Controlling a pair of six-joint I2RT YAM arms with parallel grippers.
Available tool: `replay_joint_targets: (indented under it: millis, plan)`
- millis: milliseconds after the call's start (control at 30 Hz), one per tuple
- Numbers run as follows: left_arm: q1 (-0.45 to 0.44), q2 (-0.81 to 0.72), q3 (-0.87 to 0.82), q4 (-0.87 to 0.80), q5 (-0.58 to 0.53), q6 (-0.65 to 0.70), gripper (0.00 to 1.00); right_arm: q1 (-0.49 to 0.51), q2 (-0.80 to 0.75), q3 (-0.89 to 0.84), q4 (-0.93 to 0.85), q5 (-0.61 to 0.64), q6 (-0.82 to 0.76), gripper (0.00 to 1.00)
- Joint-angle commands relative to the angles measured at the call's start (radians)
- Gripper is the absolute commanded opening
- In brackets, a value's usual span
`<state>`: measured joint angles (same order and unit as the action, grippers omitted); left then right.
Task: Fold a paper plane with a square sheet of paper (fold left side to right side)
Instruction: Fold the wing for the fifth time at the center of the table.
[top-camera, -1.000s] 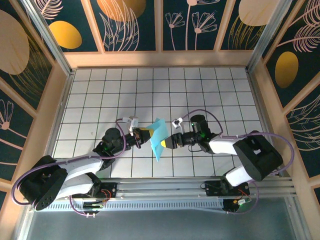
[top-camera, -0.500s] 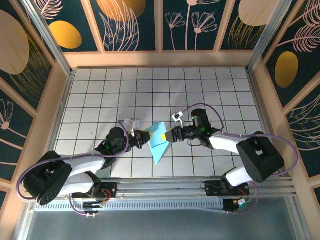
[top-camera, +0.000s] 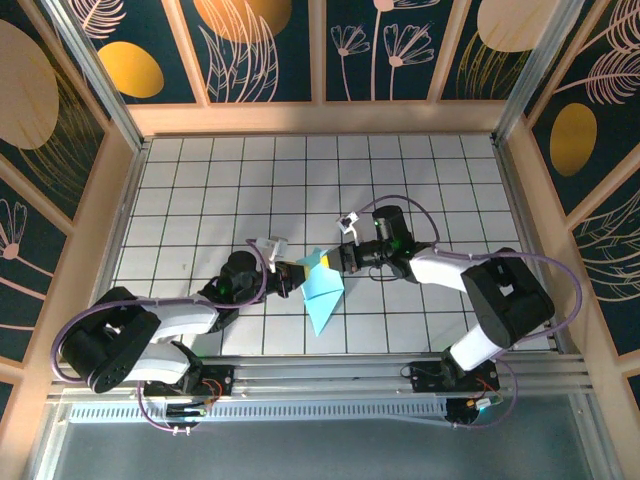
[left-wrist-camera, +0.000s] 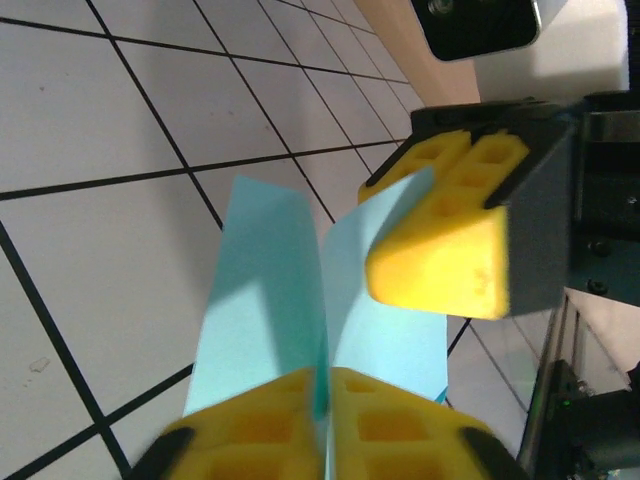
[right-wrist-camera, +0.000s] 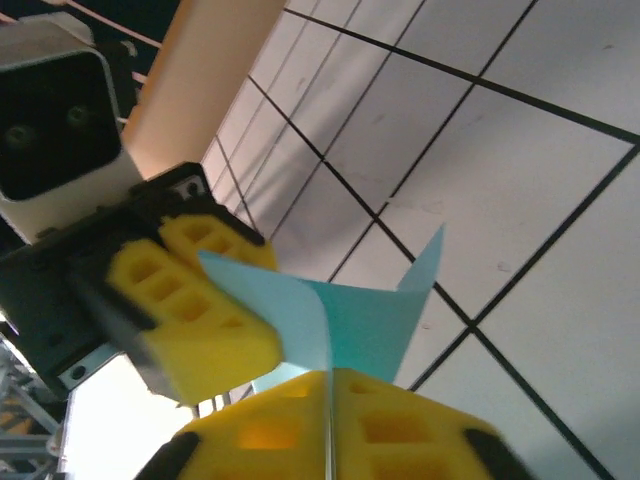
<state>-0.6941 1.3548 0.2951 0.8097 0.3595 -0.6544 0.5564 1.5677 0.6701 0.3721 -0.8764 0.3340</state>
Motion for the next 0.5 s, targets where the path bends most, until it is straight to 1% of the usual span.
replay_joint_targets:
  millis: [0,67,133,200,300,400,467]
  plan:
    - [0.0,-0.01,0.017,-0.009,-0.041,0.025,0.29,-0.033,0.01,0.023,-0.042,0.057,0.003,0.0]
    - [-0.001,-0.037,0.017,-0.063,-0.1,0.036,0.46,-0.051,0.009,0.024,-0.066,0.09,0.024,0.0]
    - [0.0,-0.071,0.032,-0.147,-0.152,0.065,0.51,-0.059,0.005,0.027,-0.095,0.117,0.045,0.0]
    - [-0.002,-0.111,0.047,-0.221,-0.187,0.1,0.52,-0.072,0.007,0.038,-0.147,0.161,0.086,0.0]
    - [-0.026,-0.18,0.069,-0.323,-0.224,0.143,0.51,-0.094,0.021,0.058,-0.216,0.186,0.158,0.0]
    - [-0.093,-0.226,0.109,-0.441,-0.287,0.185,0.51,-0.108,0.034,0.079,-0.279,0.218,0.203,0.0]
    - [-0.157,-0.224,0.149,-0.524,-0.339,0.206,0.51,-0.114,0.045,0.097,-0.318,0.239,0.219,0.0]
